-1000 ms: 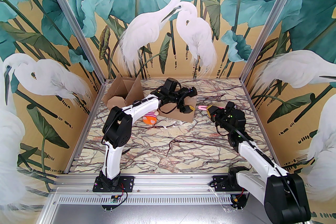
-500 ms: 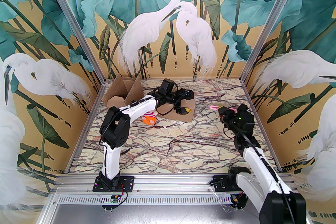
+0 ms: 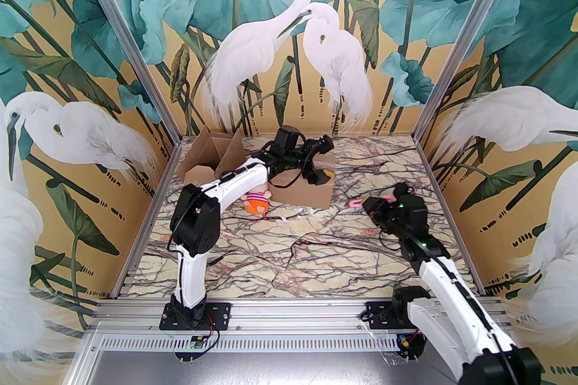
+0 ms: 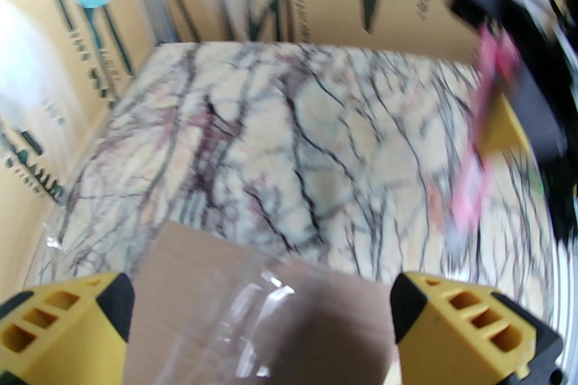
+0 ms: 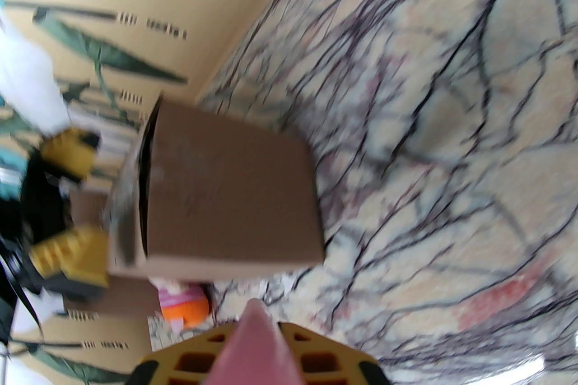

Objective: Unpack the express box

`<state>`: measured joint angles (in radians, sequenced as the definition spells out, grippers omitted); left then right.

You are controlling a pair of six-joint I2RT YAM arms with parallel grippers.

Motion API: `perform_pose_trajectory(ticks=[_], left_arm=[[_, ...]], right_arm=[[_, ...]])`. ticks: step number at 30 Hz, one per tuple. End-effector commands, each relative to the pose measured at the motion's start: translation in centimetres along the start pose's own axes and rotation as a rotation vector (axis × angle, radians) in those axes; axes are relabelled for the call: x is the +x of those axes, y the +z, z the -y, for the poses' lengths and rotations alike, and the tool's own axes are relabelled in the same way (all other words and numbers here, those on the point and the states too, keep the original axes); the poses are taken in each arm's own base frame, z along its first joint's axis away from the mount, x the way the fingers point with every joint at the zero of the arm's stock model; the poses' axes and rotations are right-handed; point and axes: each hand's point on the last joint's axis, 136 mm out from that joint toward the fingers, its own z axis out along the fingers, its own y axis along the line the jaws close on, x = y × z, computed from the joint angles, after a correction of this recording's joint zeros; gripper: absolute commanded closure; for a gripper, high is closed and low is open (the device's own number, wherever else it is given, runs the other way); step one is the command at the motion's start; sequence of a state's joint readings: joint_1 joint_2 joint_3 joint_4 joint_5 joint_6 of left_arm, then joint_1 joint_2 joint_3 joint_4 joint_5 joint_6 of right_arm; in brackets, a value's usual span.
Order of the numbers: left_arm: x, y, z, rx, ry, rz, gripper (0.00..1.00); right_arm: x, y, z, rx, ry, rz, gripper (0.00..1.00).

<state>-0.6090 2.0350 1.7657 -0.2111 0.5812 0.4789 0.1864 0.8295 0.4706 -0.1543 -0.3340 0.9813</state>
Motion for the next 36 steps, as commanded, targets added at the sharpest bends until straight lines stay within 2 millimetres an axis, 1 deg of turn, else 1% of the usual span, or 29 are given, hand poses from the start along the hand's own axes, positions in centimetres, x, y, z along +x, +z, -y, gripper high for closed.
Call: perform_pose_trajectory(ticks=[1, 2, 3, 6, 9, 10, 12, 15, 17, 19, 23, 28, 31, 36], left_arm=[[-3.5, -2.2, -3.6, -0.153, -0.146, 0.062, 0.0], [-3.4, -2.4, -4.5, -0.188, -0.18, 0.053, 0.01], [-2.9, -2.8, -5.8, -0.236, -0.224, 0.029, 0.01], [0.0, -4.2, -9.6, -0.351, -0.38, -0.085, 0.01], [3.1, -5.9, -12.2, -0.375, -0.561, -0.165, 0.01], [4.2, -6.4, -12.9, -0.379, -0.615, -0.179, 0.01], [5.8, -7.0, -13.7, -0.364, -0.685, -0.197, 0.01], [8.2, -7.7, -14.4, -0.354, -0.751, -0.242, 0.01], [8.9, -7.7, -13.9, -0.318, -0.771, -0.257, 0.01], [9.5, -7.5, -13.0, -0.261, -0.785, -0.275, 0.01], [10.0, -7.7, -11.1, -0.187, -0.804, -0.304, 0.01], [9.4, -8.4, -9.0, -0.124, -0.835, -0.299, 0.02], [8.6, -8.9, -7.7, -0.085, -0.855, -0.273, 0.04], [8.4, -9.5, -5.6, -0.032, -0.901, -0.254, 0.05]], right_arm=[[0.7, 1.2, 0.0, 0.051, -0.062, -0.001, 1.0], [0.8, 1.5, -0.4, 0.05, -0.082, -0.007, 1.0], [1.0, 2.0, -1.0, 0.047, -0.108, -0.017, 1.0], [1.2, 3.5, -2.8, 0.019, -0.15, -0.034, 1.0], [1.3, 5.5, -4.4, 0.002, -0.18, -0.052, 1.0], [1.5, 6.2, -4.9, -0.001, -0.191, -0.065, 1.0], [1.9, 7.5, -5.7, 0.003, -0.215, -0.084, 1.0], [2.0, 9.3, -5.9, 0.049, -0.235, -0.086, 1.0], [1.4, 10.0, -5.8, 0.074, -0.231, -0.059, 1.0], [0.5, 10.7, -5.4, 0.117, -0.24, -0.023, 1.0], [-1.2, 11.3, -5.1, 0.201, -0.302, 0.008, 1.0], [-3.9, 12.1, -4.7, 0.231, -0.314, 0.028, 1.0], [-5.4, 12.7, -5.1, 0.24, -0.344, 0.028, 1.0], [-7.9, 13.9, -5.5, 0.256, -0.392, 0.036, 1.0]])
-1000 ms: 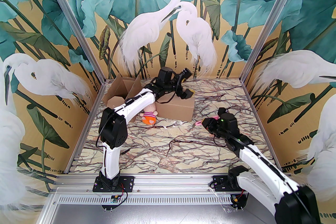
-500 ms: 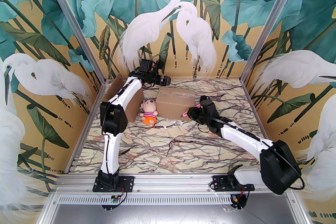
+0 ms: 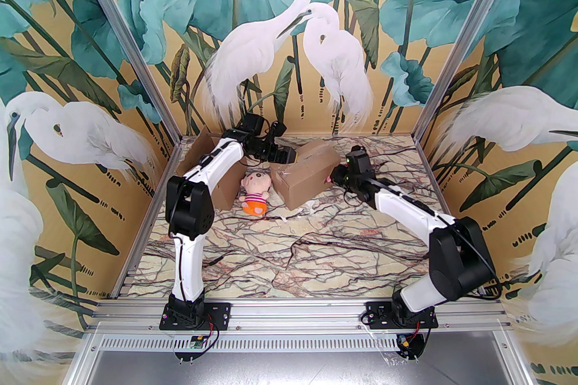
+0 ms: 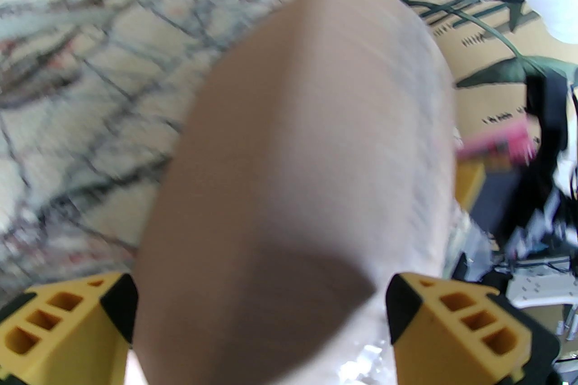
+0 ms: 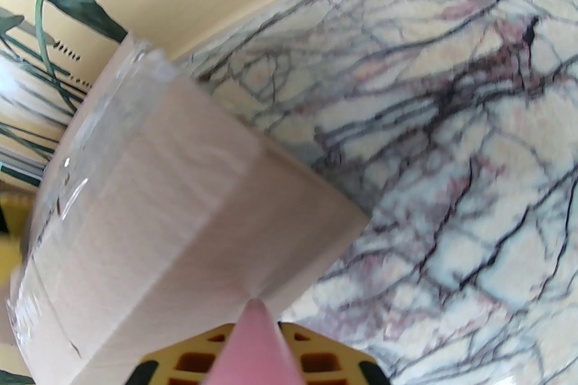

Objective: Unpack the express box

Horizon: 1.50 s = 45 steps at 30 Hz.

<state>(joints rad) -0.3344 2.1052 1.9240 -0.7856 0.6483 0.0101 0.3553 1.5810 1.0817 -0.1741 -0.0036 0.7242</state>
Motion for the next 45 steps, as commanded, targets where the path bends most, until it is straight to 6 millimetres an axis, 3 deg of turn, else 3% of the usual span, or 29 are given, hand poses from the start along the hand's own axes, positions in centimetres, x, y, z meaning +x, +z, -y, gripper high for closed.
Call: perform_pose_trajectory(ticks=[1, 4, 11, 19, 24, 33, 37, 40, 45], left_arm=[[0.3, -1.3, 3.0, 0.101, -0.007, 0.013, 0.06], [1.5, -1.0, 4.1, 0.134, -0.021, -0.012, 0.08], [3.6, 0.0, 6.5, 0.157, -0.009, -0.056, 0.08], [6.1, 1.5, 11.7, 0.249, 0.006, -0.11, 0.08], [8.1, 2.5, 13.8, 0.292, -0.005, -0.141, 0.08], [8.5, 5.2, 17.2, 0.348, 0.092, -0.088, 0.08], [7.4, 5.4, 18.4, 0.344, 0.162, -0.023, 0.08], [7.6, 4.5, 19.2, 0.287, 0.269, -0.031, 0.17], [7.9, 1.3, 17.3, 0.073, 0.546, 0.026, 0.11]], right_arm=[[-2.4, 0.5, -0.4, 0.01, -0.08, 0.026, 1.0], [-4.1, 1.6, -0.8, 0.016, -0.127, 0.025, 1.0], [-5.2, 4.1, -1.8, 0.037, -0.24, -0.043, 1.0], [-6.3, 5.0, -3.2, -0.004, -0.303, -0.035, 1.0], [-6.5, 5.7, -5.0, -0.076, -0.34, -0.063, 1.0], [-5.6, 5.6, -8.4, -0.267, -0.399, -0.111, 1.0], [-7.3, 4.6, -8.1, -0.254, -0.404, -0.06, 1.0], [-9.3, 4.1, -6.8, -0.24, -0.324, -0.038, 1.0], [-14.0, 1.5, -4.4, -0.252, -0.159, 0.085, 1.0]])
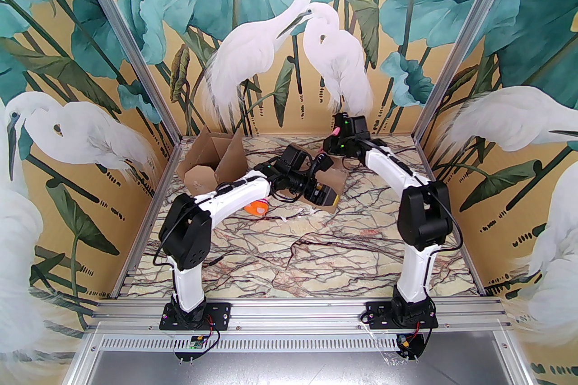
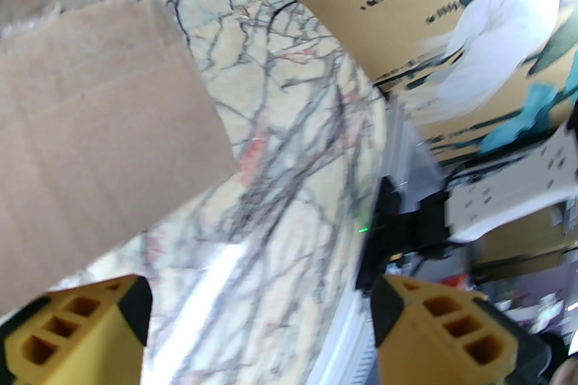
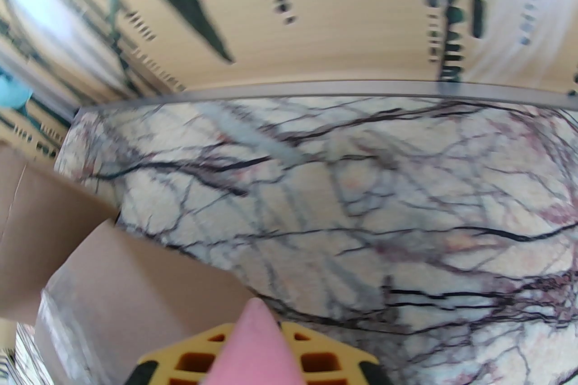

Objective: Unpack the express box

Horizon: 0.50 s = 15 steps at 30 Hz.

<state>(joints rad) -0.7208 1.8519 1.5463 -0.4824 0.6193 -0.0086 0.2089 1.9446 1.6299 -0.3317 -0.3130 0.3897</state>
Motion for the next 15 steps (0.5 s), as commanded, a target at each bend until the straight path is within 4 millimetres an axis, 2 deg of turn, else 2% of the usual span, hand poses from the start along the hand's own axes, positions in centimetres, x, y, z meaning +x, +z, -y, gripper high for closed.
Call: perform_pose_trajectory(ticks=[1, 4, 7, 9, 12, 15], left_arm=[[-0.8, -4.2, -0.3, -0.195, 0.296, 0.032, 0.1], [-1.9, -6.0, -1.0, -0.311, 0.506, 0.046, 0.06], [-3.0, -6.3, -1.6, -0.373, 0.731, 0.044, 0.01], [-3.3, -5.5, -2.3, -0.392, 0.901, 0.027, 0.01], [-3.6, -3.8, -3.6, -0.412, 1.102, 0.004, 0.01], [-4.3, -2.1, -5.0, -0.421, 1.179, -0.03, 0.01]], right_arm=[[-5.8, -5.2, 0.2, -0.056, 0.104, 0.195, 1.0], [-7.8, -8.6, 1.8, -0.077, 0.201, 0.302, 1.0], [-8.3, -12.1, 3.4, -0.093, 0.301, 0.392, 1.0], [-7.2, -13.8, 4.2, -0.096, 0.36, 0.425, 1.0], [-4.3, -15.5, 4.4, -0.116, 0.434, 0.443, 1.0], [-0.9, -16.5, 4.6, -0.137, 0.521, 0.449, 1.0]])
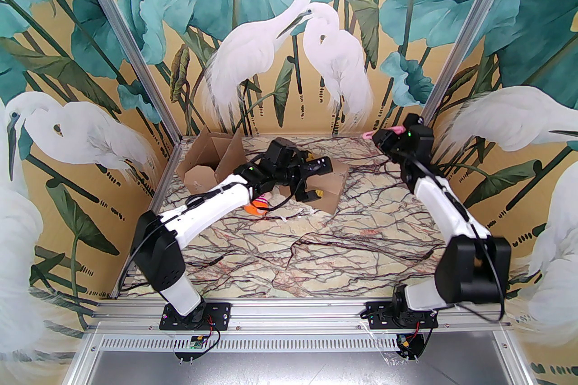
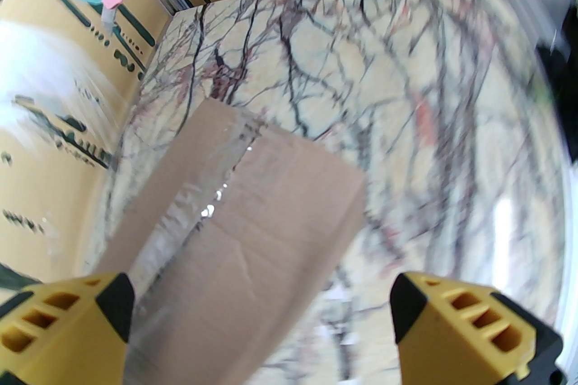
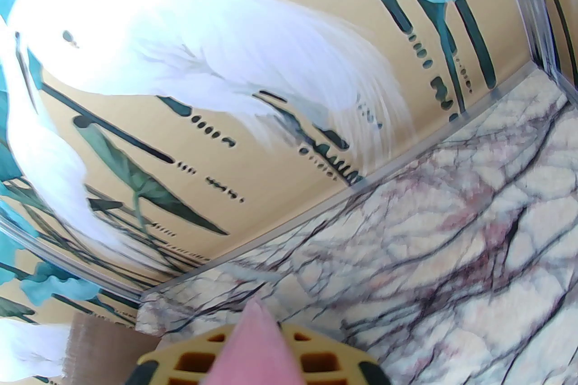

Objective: Unpack the express box

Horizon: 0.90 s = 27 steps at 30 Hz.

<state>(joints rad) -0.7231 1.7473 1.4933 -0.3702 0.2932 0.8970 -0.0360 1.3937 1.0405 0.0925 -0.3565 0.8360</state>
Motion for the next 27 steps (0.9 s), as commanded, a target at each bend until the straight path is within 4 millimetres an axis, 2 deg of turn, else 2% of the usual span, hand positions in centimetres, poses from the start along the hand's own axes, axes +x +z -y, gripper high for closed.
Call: perform_pose_trajectory(ticks=[1, 4, 7, 11, 27], left_arm=[[1.0, 2.7, -1.1, -0.024, 0.234, -0.03, 0.01], [0.7, 4.1, -1.5, -0.021, 0.234, -0.008, 0.0], [0.6, 5.0, -2.0, -0.037, 0.241, 0.008, 0.0], [0.7, 5.6, -2.0, -0.043, 0.241, 0.015, 0.0], [2.0, 6.7, -2.0, -0.051, 0.234, -0.022, 0.0]], right_arm=[[2.1, -1.6, 0.3, -0.059, 0.142, 0.014, 1.0], [4.1, -2.7, 1.3, -0.06, 0.208, -0.009, 1.0], [5.3, -3.7, 2.6, -0.022, 0.216, 0.0, 1.0], [6.4, -3.8, 3.2, -0.032, 0.243, -0.016, 1.0], [7.7, -2.4, 3.9, -0.058, 0.3, -0.053, 1.0]])
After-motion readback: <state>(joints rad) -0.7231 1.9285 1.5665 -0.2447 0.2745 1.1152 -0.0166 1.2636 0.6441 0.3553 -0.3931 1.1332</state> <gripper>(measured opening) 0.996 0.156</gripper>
